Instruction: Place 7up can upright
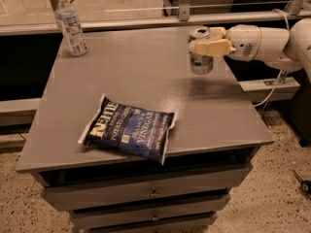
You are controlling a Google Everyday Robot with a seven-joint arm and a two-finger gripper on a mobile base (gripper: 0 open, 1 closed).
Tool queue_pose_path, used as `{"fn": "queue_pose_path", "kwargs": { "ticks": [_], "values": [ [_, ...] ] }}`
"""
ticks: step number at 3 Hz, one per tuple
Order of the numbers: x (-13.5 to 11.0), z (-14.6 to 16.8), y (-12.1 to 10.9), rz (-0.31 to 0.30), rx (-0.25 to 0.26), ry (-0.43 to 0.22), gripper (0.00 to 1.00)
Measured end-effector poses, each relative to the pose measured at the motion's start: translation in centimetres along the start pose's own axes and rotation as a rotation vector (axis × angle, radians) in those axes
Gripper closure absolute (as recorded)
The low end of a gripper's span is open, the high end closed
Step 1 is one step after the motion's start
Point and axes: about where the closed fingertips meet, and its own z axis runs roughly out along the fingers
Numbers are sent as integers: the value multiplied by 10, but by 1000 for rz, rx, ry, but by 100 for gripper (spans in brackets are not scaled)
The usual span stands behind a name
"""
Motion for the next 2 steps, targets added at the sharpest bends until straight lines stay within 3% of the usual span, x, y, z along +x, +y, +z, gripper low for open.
{"fn": "queue_pose_path", "kwargs": {
  "ticks": [1,2],
  "values": [
    [16,3,-3,47,-16,-60,61],
    [33,7,-5,82,-33,-108,30]
  ]
}}
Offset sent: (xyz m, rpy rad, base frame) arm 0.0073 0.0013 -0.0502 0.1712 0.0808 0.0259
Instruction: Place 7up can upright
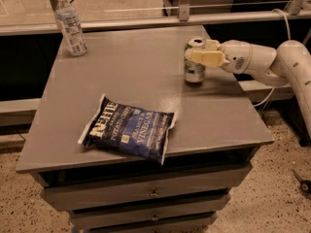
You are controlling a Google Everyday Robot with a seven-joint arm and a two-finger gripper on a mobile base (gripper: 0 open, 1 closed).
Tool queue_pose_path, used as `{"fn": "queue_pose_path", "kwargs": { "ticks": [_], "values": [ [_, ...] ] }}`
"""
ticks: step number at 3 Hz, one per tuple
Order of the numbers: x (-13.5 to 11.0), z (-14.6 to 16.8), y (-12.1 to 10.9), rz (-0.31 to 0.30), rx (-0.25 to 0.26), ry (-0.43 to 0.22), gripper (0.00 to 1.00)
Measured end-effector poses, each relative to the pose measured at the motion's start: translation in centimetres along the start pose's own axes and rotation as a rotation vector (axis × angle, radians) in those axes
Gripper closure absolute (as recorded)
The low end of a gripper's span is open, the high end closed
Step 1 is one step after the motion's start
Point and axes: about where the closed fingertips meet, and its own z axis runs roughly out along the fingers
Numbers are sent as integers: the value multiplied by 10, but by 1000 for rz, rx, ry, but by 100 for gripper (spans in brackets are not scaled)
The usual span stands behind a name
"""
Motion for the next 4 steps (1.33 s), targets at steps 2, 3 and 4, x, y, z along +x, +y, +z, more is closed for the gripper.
{"fn": "queue_pose_path", "kwargs": {
  "ticks": [2,3,4],
  "values": [
    [10,-3,0,13,-9,-20,0],
    [13,-16,0,10,7,9,0],
    [6,-51,3,-26,48,81,0]
  ]
}}
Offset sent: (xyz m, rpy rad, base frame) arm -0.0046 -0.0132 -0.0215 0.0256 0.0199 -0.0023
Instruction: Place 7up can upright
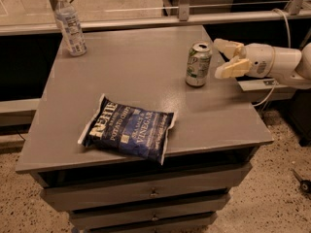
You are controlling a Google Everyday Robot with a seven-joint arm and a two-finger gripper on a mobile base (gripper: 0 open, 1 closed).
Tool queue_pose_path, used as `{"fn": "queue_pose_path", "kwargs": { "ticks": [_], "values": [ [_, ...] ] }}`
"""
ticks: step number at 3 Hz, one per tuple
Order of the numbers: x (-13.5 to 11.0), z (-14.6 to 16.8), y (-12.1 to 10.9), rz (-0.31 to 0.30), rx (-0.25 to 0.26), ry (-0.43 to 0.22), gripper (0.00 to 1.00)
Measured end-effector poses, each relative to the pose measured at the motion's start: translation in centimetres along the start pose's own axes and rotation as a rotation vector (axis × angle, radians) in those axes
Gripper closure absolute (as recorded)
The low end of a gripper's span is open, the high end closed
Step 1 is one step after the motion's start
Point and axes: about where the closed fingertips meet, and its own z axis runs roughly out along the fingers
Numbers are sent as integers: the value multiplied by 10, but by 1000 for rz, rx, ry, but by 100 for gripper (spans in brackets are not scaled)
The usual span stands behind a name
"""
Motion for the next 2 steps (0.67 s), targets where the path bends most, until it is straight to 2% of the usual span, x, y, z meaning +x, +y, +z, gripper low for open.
{"fn": "queue_pose_path", "kwargs": {
  "ticks": [1,2],
  "values": [
    [-11,-57,5,-64,76,53,0],
    [-13,-64,5,-70,86,55,0]
  ]
}}
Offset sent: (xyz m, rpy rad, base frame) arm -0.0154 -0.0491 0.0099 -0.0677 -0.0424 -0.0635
